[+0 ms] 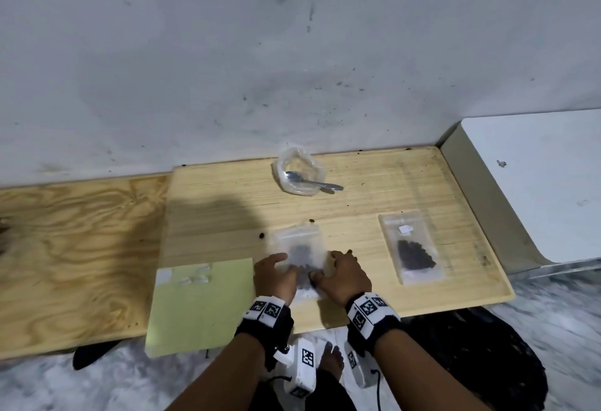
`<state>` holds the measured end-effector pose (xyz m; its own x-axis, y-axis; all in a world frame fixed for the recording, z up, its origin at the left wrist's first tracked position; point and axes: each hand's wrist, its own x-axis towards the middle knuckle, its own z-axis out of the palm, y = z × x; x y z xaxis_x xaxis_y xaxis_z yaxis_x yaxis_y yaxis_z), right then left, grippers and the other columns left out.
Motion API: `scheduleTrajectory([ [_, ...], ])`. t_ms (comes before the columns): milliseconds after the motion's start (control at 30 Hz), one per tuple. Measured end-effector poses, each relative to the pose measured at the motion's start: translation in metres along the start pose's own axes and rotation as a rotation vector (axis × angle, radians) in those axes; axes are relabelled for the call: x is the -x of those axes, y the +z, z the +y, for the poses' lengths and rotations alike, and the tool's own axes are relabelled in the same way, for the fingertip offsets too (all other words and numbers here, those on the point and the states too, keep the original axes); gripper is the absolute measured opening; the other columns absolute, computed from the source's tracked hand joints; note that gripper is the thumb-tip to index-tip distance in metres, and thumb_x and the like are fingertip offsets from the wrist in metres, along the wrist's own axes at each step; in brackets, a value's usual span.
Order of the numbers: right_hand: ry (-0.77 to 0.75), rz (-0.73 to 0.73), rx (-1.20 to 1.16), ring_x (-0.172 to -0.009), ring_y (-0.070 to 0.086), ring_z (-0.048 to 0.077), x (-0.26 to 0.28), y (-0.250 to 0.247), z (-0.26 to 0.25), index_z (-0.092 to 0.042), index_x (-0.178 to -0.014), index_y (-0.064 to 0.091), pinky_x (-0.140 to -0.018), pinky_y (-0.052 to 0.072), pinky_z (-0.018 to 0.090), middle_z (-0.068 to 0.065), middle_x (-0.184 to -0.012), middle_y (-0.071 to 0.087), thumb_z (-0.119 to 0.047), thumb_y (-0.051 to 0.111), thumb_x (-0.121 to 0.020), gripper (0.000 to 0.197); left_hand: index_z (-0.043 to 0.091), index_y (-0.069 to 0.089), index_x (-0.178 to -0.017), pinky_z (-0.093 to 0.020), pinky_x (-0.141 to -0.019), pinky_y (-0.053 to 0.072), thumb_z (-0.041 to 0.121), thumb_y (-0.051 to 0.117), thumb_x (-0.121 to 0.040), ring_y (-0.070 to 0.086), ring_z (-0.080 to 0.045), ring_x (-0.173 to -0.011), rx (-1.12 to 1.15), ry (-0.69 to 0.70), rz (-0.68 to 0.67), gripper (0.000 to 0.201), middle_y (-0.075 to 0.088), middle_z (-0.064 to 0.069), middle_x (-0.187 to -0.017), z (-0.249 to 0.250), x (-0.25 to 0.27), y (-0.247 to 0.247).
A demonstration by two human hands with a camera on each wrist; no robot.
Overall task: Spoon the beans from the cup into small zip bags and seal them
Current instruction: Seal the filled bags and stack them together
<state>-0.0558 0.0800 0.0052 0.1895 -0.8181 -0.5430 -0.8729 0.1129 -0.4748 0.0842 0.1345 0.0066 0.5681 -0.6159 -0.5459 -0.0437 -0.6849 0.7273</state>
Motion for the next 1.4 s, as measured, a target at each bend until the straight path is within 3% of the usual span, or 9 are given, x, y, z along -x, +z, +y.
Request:
scheduleTrajectory([
  [133, 0.03, -0.017, -0.028, -0.081, 0.062, 0.022, 0.003, 0.004, -0.011, -0.021, -0.096, 0.063, -0.068, 0.05, 0.029, -0.001, -0.089, 0.065, -0.053, 0.068, -0.075, 0.038, 0.012, 0.068, -0.118, -0.022, -0.098, 0.042, 0.017, 0.066, -0.085, 0.057, -0.023, -0.119, -0.037, -0.006, -0.074, 0.033, 0.062, -0.004, -0.129, -0.006, 0.0, -0.006],
  [533, 0.062, 0.16, -0.152, -0.123, 0.052, 0.024, 0.018, 0.007, -0.019, -0.016, -0.138, 0.049, -0.098, 0.045, 0.035, 0.004, -0.136, 0.049, -0.05, 0.064, -0.085, 0.065, 0.009, 0.069, -0.117, -0.014, -0.094, 0.035, 0.012, 0.065, -0.086, 0.058, -0.019, -0.12, 0.084, -0.025, -0.041, 0.032, 0.066, -0.005, -0.126, -0.007, 0.0, -0.012],
  [733, -0.006, 0.339, -0.303, -0.086, 0.064, 0.019, 0.021, 0.004, -0.041, -0.029, -0.107, 0.057, -0.075, 0.052, 0.034, -0.009, -0.098, 0.067, -0.039, 0.058, -0.091, 0.019, 0.012, 0.075, -0.105, -0.018, -0.086, 0.041, 0.011, 0.067, -0.084, 0.064, -0.015, -0.097, 0.187, 0.042, 0.026, 0.022, 0.071, -0.002, -0.111, -0.001, 0.001, -0.028],
  [833, -0.039, 0.3, -0.361, -0.076, 0.066, 0.018, 0.019, 0.005, -0.058, -0.027, -0.098, 0.059, -0.063, 0.05, 0.03, -0.007, -0.088, 0.07, -0.026, 0.056, -0.093, 0.006, 0.016, 0.076, -0.094, -0.02, -0.077, 0.046, 0.009, 0.069, -0.084, 0.064, -0.01, -0.084, 0.283, 0.089, 0.083, 0.015, 0.072, 0.002, -0.101, 0.0, -0.001, -0.048],
  [933, -0.055, 0.214, -0.423, -0.069, 0.069, 0.017, 0.012, 0.016, -0.078, -0.027, -0.09, 0.063, -0.068, 0.058, 0.036, -0.004, -0.077, 0.073, -0.021, 0.059, -0.089, 0.007, 0.02, 0.075, -0.086, -0.017, -0.066, 0.046, 0.007, 0.069, -0.083, 0.063, -0.01, -0.077, 0.372, 0.118, 0.119, 0.014, 0.072, 0.003, -0.092, 0.0, -0.006, -0.073],
  [1067, -0.129, 0.098, -0.461, -0.065, 0.068, 0.016, 0.012, 0.041, -0.118, -0.017, -0.088, 0.067, -0.057, 0.05, 0.018, 0.0, -0.073, 0.073, -0.008, 0.062, -0.087, 0.01, 0.015, 0.075, -0.091, -0.011, -0.06, 0.048, 0.004, 0.067, -0.084, 0.062, 0.001, -0.072, 0.453, 0.132, 0.122, 0.015, 0.07, 0.009, -0.086, -0.005, -0.016, -0.111],
  [1200, -0.209, 0.034, -0.461, -0.075, 0.072, 0.019, 0.011, 0.073, -0.153, -0.02, -0.082, 0.067, -0.07, 0.056, 0.03, 0.003, -0.078, 0.075, -0.01, 0.064, -0.085, 0.011, 0.012, 0.076, -0.092, -0.009, -0.055, 0.046, -0.004, 0.062, -0.083, 0.064, -0.005, -0.074, 0.473, 0.134, 0.154, 0.023, 0.071, 0.007, -0.087, -0.02, -0.032, -0.154],
  [1300, -0.264, -0.024, -0.441, -0.07, 0.069, 0.01, 0.011, 0.09, -0.174, -0.017, -0.085, 0.068, -0.066, 0.051, 0.02, 0.002, -0.076, 0.074, -0.015, 0.064, -0.089, 0.006, 0.001, 0.072, -0.093, -0.007, -0.059, 0.046, -0.012, 0.06, -0.083, 0.065, -0.002, -0.072, 0.511, 0.136, 0.185, 0.02, 0.07, -0.005, -0.088, -0.033, -0.047, -0.191],
  [1400, -0.242, -0.011, -0.402, -0.085, 0.068, 0.019, 0.002, 0.1, -0.179, -0.015, -0.087, 0.071, -0.077, 0.051, 0.027, 0.003, -0.088, 0.074, -0.012, 0.059, -0.089, 0.012, -0.003, 0.068, -0.102, -0.009, -0.057, 0.048, -0.013, 0.061, -0.083, 0.064, -0.011, -0.078, 0.562, 0.09, 0.213, 0.023, 0.067, -0.012, -0.093, -0.046, -0.064, -0.223],
])
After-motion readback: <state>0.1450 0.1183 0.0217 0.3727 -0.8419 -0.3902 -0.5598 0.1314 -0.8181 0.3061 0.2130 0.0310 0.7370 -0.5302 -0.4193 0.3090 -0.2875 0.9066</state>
